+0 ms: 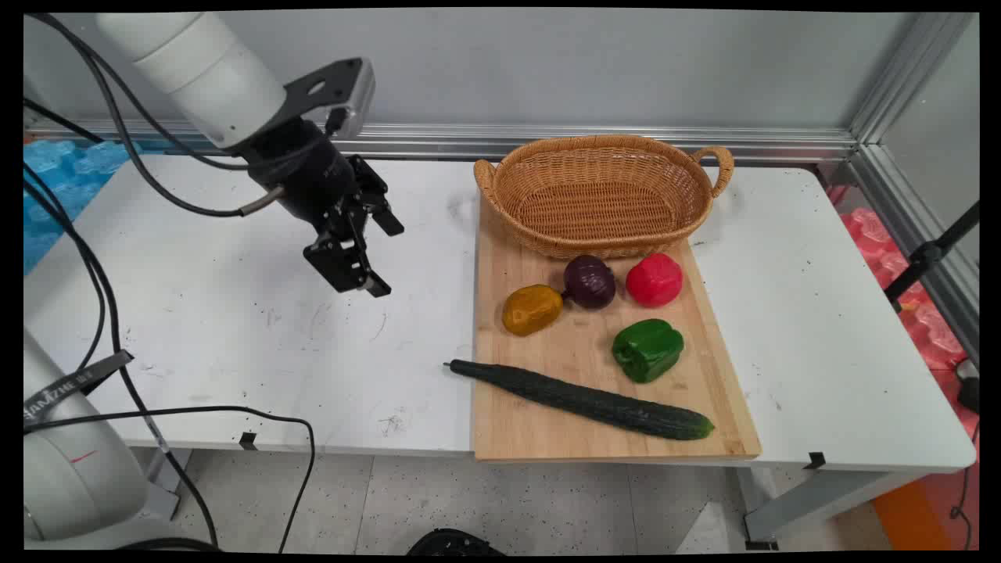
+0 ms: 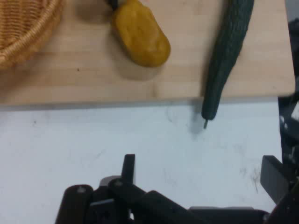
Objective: Pick up the potato from the cutting board
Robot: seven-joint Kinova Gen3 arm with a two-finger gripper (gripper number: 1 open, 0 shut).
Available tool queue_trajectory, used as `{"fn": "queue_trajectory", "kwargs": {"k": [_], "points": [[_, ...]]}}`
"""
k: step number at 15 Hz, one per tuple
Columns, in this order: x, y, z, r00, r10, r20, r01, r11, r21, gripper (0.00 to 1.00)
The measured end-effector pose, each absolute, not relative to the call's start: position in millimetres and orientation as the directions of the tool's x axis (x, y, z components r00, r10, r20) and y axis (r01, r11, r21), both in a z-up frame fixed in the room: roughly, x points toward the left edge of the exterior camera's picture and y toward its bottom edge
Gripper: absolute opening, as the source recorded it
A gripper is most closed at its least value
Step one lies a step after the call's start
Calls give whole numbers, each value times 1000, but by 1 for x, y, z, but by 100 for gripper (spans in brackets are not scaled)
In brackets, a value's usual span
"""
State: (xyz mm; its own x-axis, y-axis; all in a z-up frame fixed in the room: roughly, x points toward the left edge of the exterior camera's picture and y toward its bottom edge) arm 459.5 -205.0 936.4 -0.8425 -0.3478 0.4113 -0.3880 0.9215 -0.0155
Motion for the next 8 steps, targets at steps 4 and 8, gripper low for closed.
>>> {"fn": "queue_trajectory", "kwargs": {"k": [4, 8], "points": [[453, -210, 935, -782, -426, 455, -474, 881, 10, 100], [425, -221, 922, -716, -505, 483, -560, 828, 35, 100]]}}
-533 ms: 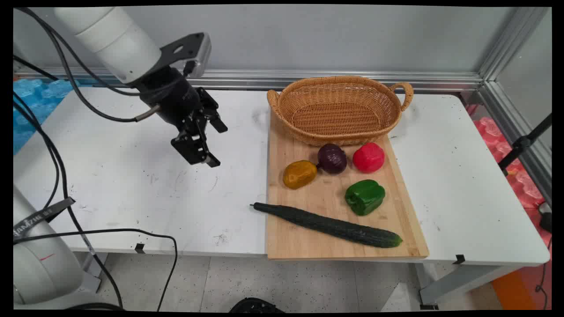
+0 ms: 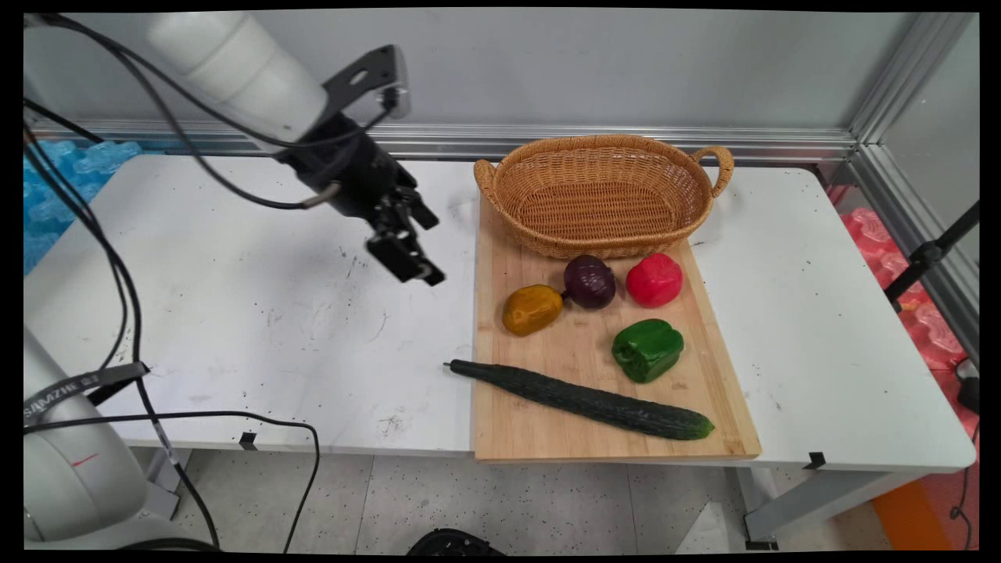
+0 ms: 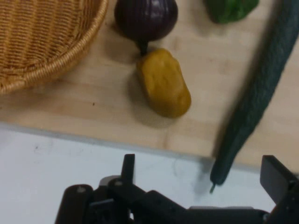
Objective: Pick up the potato from the cutting board
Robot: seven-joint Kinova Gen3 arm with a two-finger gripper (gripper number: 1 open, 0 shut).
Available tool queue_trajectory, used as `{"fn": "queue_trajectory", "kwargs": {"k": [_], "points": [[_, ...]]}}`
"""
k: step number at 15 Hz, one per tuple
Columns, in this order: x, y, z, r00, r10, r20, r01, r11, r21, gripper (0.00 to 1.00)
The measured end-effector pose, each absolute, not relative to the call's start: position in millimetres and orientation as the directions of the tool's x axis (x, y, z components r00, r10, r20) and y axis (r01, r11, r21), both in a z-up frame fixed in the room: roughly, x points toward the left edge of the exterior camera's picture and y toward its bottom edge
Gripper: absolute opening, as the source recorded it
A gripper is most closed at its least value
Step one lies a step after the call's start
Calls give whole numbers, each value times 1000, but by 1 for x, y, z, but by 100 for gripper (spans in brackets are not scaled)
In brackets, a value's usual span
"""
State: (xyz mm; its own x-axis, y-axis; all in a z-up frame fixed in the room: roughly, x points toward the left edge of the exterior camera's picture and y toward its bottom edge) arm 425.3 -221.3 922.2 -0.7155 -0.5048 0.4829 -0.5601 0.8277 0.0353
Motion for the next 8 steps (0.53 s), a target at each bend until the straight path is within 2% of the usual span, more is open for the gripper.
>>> {"fn": "queue_trajectory", "kwargs": {"k": [8], "points": [[374, -246, 879, -654, -592, 472, -654, 755, 42, 100]]}}
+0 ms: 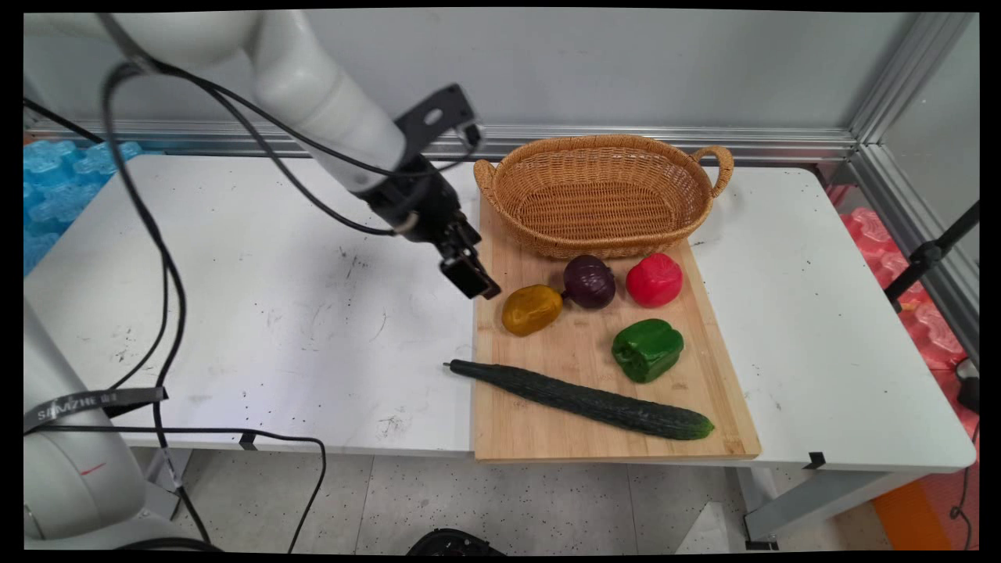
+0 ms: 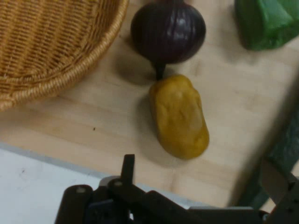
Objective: Pick up the potato from the cutting board
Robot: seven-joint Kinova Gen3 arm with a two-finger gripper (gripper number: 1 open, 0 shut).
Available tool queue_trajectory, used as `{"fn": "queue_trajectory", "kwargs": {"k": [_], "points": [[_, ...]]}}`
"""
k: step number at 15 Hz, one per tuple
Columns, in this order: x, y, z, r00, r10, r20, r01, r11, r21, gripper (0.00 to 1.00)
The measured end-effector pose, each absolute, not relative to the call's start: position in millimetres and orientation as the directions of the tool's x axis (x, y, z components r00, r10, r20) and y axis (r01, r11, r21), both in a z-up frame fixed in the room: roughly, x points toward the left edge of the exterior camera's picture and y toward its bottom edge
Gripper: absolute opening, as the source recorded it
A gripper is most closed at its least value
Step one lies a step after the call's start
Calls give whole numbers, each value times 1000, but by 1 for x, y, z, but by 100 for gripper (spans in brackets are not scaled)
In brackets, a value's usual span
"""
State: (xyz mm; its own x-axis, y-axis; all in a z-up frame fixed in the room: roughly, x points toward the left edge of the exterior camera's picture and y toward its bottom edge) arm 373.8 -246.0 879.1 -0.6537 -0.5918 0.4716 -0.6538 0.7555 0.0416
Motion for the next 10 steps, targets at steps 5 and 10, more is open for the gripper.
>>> {"fn": "queue_trajectory", "kwargs": {"k": [5, 10], "points": [[348, -260, 854, -625, -635, 454, -696, 716, 43, 100], [326, -273, 829, -601, -675, 428, -732, 679, 44, 100]]}}
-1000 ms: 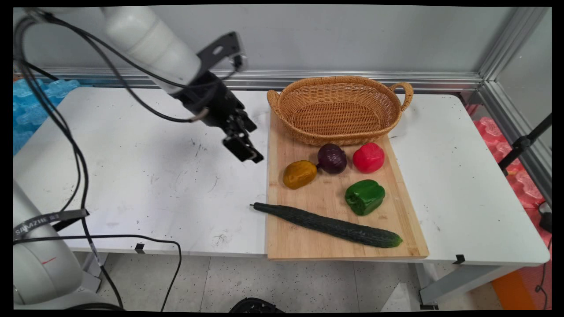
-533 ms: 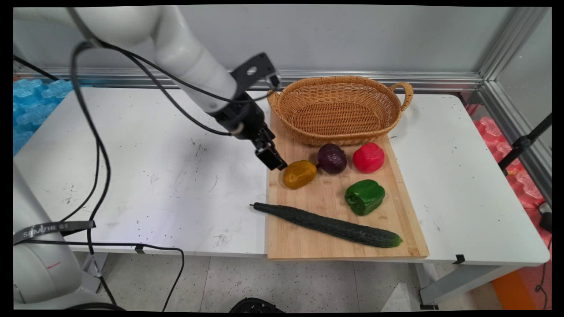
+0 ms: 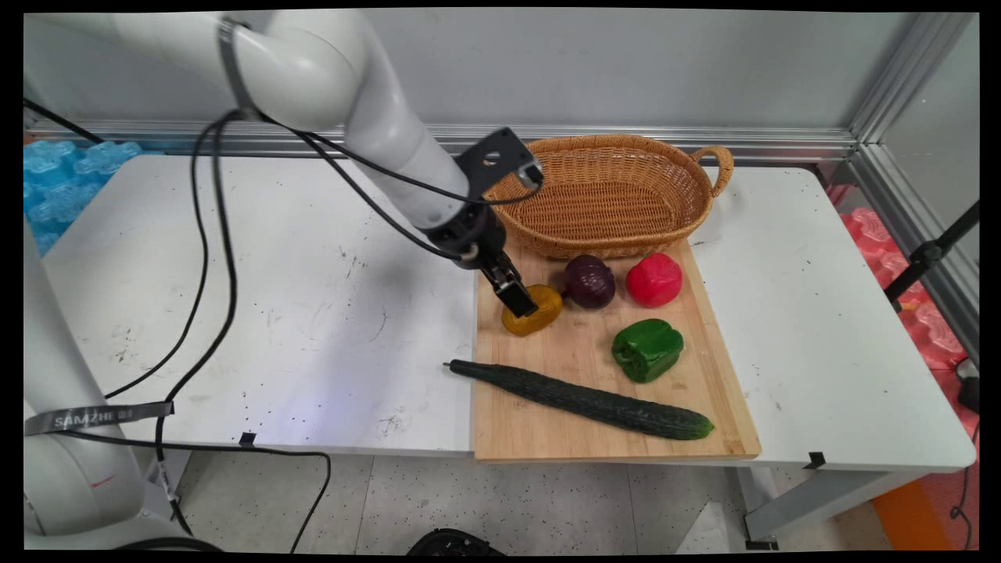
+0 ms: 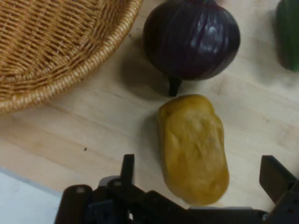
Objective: Pick up the potato from the cutting board, then place the picked object in the vegetable basket
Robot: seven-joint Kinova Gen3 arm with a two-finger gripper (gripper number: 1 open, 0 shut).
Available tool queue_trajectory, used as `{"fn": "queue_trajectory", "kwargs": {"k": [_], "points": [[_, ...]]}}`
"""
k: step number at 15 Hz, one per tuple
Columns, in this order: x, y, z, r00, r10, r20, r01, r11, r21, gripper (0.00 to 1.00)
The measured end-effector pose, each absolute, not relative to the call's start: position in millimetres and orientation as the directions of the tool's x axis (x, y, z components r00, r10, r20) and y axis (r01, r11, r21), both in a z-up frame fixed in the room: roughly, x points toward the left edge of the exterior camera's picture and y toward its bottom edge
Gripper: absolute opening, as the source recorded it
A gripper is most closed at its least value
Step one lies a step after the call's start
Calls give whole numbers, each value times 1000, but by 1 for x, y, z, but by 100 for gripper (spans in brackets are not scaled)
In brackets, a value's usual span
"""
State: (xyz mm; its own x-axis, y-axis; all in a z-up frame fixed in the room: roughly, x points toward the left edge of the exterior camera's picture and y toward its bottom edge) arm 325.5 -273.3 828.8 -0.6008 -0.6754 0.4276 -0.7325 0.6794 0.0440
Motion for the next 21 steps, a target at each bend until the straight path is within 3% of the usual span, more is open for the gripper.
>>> {"fn": "queue_trajectory", "kwargs": {"k": [10, 11, 17, 21], "points": [[292, -288, 793, -573, -726, 380, -772, 634, 49, 100], [290, -289, 791, -573, -727, 377, -772, 633, 46, 0], [288, -293, 794, -579, -724, 375, -772, 635, 35, 0], [295, -290, 818, -592, -714, 375, -762, 647, 30, 0]]}}
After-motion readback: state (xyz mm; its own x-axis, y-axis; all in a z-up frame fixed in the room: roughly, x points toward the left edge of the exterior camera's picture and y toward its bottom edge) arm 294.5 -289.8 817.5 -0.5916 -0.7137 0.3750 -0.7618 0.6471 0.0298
